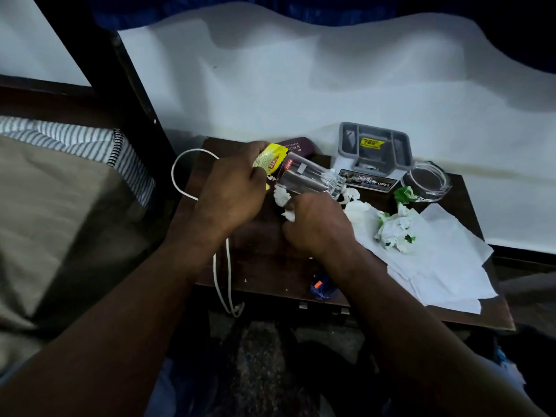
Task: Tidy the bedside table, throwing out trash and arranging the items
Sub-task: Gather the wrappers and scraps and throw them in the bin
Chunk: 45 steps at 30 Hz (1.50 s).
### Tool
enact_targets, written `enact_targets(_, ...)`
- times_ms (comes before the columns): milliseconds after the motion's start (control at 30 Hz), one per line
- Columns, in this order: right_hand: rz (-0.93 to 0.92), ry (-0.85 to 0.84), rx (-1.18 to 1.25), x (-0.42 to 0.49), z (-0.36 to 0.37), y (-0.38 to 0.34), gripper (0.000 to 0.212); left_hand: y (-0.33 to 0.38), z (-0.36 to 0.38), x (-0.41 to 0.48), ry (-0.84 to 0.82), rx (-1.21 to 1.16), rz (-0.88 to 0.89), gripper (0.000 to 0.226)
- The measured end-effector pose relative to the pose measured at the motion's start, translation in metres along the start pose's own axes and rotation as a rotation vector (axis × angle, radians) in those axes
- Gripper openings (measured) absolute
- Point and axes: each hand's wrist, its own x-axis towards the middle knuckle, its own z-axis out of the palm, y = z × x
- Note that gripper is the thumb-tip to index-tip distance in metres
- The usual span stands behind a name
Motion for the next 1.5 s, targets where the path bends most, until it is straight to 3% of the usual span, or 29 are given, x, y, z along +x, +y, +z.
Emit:
enact_targets(100,-0.027,0.149,0.077,0.0,-0.007,0.001,0.027,0.001,0.001,-0.003,0.044,0.06,0.064,0.054)
enact_targets(200,-0.026,0.291,0.194,-0.004,-0.017,0.005,0.031,0.001,0.003,0.001,0.058,-0.076,-0.027,0.039)
enact_targets(333,0.071,0.371,0.345,-0.012,-0.032,0.016,0.031,0.01,0.008,0.0,0.066,-0.086,-0.04,0.03)
enact_targets(467,0.114,0.394,0.369,-0.019,-0.04,0.035,0.016,0.025,0.026,-0.006,-0.074,-0.006,-0.066,0.028)
enact_targets(567,0.124,0.425,0.399,-0.026,-0.047,0.051,0.021,0.029,0.041,-0.01,-0.145,0.164,-0.037,0.023)
enact_targets(833,0.022,0.43,0.422,-0.054,-0.065,0.086,0.021,0.038,0.065,-0.024,-0.377,0.409,0.127,0.028)
enact_targets(900,0.003,0.427,0.432,-0.061,-0.068,0.097,0.026,0.038,0.073,-0.029,-0.348,0.467,0.1,0.026)
enact_targets(1033,0.038,0.436,0.448,-0.072,-0.072,0.12,0.028,0.034,0.088,-0.033,-0.396,0.629,-0.013,0.059)
enact_targets(1133,0.08,0.427,0.437,-0.079,-0.074,0.135,0.023,0.036,0.102,-0.035,-0.445,0.619,-0.041,0.055)
enact_targets(1333,0.172,0.36,0.493,-0.088,-0.07,0.155,0.024,0.04,0.118,-0.033,-0.361,0.576,-0.021,0.029)
enact_targets(1500,0.231,0.358,0.444,-0.089,-0.073,0.169,0.027,0.055,0.121,-0.028,-0.16,0.465,0.111,0.031)
